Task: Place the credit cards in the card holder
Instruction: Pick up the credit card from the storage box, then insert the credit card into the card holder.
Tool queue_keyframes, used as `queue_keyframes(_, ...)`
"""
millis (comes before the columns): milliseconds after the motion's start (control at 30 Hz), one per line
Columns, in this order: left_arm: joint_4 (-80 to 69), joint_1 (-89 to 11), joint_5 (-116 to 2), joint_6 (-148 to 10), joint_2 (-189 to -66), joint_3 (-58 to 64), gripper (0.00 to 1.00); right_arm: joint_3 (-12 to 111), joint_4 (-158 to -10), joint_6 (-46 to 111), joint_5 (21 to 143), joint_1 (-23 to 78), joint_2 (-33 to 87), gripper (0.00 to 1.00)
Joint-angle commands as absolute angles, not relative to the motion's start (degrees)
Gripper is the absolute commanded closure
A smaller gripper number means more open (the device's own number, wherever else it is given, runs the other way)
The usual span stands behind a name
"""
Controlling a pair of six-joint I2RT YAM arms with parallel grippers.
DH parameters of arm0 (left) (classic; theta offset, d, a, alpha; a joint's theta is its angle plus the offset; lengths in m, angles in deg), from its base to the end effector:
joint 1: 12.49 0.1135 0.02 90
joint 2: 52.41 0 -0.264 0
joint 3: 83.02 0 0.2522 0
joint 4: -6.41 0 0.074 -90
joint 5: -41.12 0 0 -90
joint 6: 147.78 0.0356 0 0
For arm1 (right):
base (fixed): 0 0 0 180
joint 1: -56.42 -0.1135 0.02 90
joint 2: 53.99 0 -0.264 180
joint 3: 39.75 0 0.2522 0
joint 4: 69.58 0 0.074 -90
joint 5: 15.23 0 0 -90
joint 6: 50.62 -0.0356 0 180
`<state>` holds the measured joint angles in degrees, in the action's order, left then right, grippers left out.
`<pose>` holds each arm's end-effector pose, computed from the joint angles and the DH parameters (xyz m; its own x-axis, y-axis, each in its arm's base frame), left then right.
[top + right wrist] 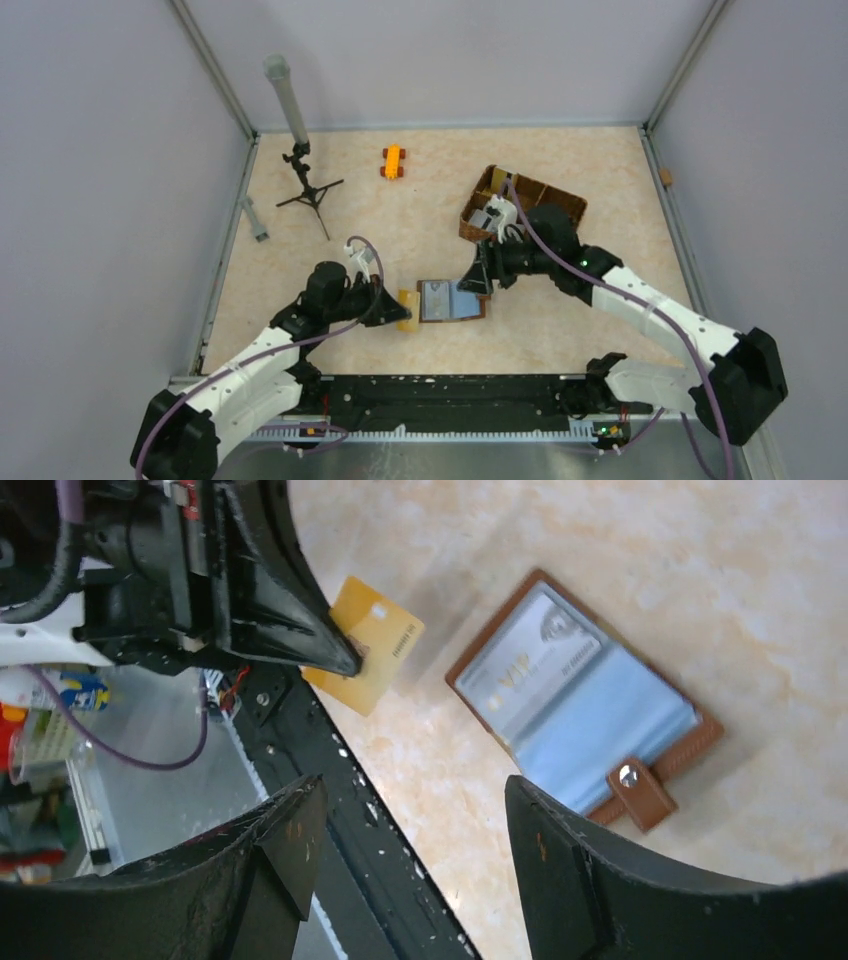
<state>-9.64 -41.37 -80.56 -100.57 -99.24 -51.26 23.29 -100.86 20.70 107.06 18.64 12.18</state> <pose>0.1417 -0.0995 0.1866 -0.8787 -0.1755 -0.4439 0.2831 0.5571 -0.7807 0.1868 0.1688 0.2824 -0.7006 -0.2005 -0.6849 -0.6775 0.4880 0.5502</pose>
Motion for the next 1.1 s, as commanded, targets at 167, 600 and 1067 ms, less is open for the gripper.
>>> queue_keyframes(167, -1.21, -41.67, -79.51, -107.18, -99.0, -55.52, 1.0, 2.1, -89.64, -3.05, 92.3, 17.71, 1.84, 0.32)
queue_keyframes(600, 8.44, -41.66, -80.17, -110.15, -105.28, -56.08, 1.0, -3.75, -83.01, -7.89, 85.44, 16.78, 6.04, 0.48)
queue_keyframes(1067, 15.33, -41.62, -82.44, -110.02, -117.57, -51.41, 1.0, -1.82, -77.91, -8.14, 83.01, 16.77, 14.56, 0.61)
